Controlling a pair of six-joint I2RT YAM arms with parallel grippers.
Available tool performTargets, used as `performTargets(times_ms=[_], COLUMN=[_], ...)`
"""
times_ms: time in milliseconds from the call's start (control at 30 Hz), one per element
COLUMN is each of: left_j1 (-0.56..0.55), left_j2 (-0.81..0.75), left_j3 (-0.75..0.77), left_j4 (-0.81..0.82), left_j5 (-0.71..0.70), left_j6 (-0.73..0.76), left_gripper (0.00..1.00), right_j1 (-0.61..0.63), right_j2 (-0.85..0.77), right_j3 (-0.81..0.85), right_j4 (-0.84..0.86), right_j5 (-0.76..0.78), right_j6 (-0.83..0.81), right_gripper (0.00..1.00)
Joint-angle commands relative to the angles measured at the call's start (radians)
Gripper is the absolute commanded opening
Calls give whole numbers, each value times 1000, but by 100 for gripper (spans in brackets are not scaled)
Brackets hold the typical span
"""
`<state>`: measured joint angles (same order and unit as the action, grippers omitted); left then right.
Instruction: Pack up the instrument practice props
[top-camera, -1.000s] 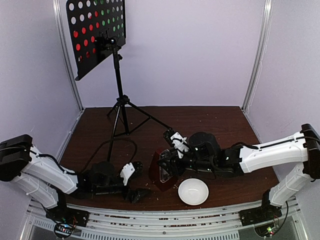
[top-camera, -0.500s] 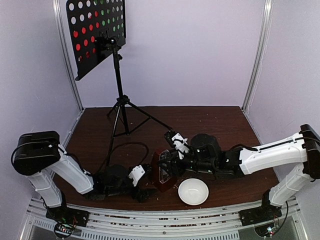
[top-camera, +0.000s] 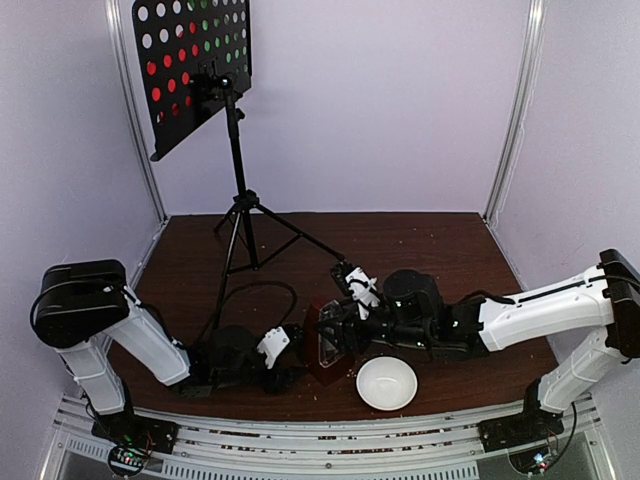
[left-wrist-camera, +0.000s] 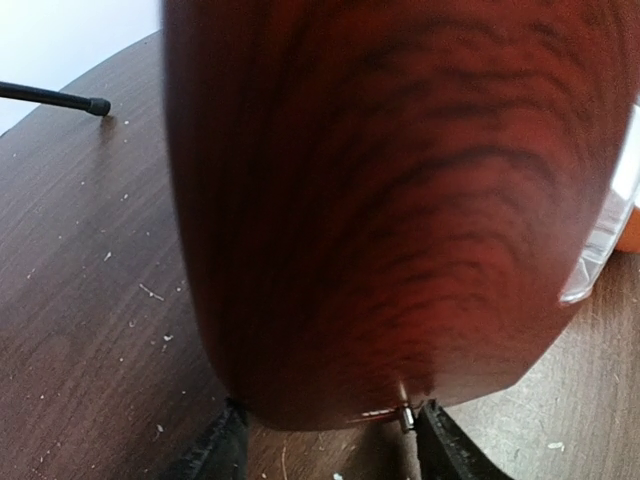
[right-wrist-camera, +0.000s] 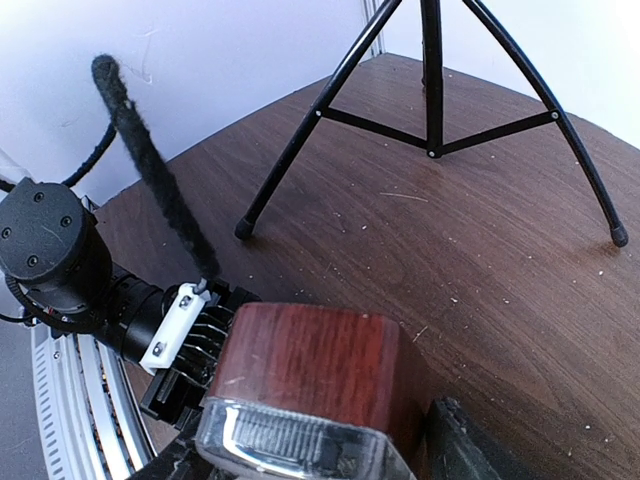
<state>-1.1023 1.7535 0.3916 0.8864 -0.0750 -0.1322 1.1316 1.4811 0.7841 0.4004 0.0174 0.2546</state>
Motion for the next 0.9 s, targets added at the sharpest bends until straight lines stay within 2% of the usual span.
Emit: performTargets(times_ms=[0,167,367,400,467,567,600,700,867], left_j1=[-4,-4,-4,-4,-3,24,41,80,86], left_j2=[20,19,17,17,18,12,9,5,22], left_j3=[21,21,19,19,19,7,-2,-18,6], left_j4=[59,58,63,62,62,75,90,116,104], left_j5=[35,45,52,51,45,75,97,172,245], left_j6=[19,22,24,24,22,8,0,-6,32], left_gripper=[55,44,39,40,51,77,81,86,87], right_j1=[2,3,2,2,3,2,3,3,2], right_j2=[-13,-10,-8,-7,-5,-7,-9,-13,-14], right_j3=[-17,-20,-23,-25,-26,-28,-29,-33,-38], right_j4=[33,38,43,43,44,45,46,48,50], right_j5=[-23,-23,-23,-23,-25,-27,-30,-33,-31], right_j6=[18,21,23,23,24,27,28,29,29], right_gripper=[66,66,66,66,67,67,67,67,67])
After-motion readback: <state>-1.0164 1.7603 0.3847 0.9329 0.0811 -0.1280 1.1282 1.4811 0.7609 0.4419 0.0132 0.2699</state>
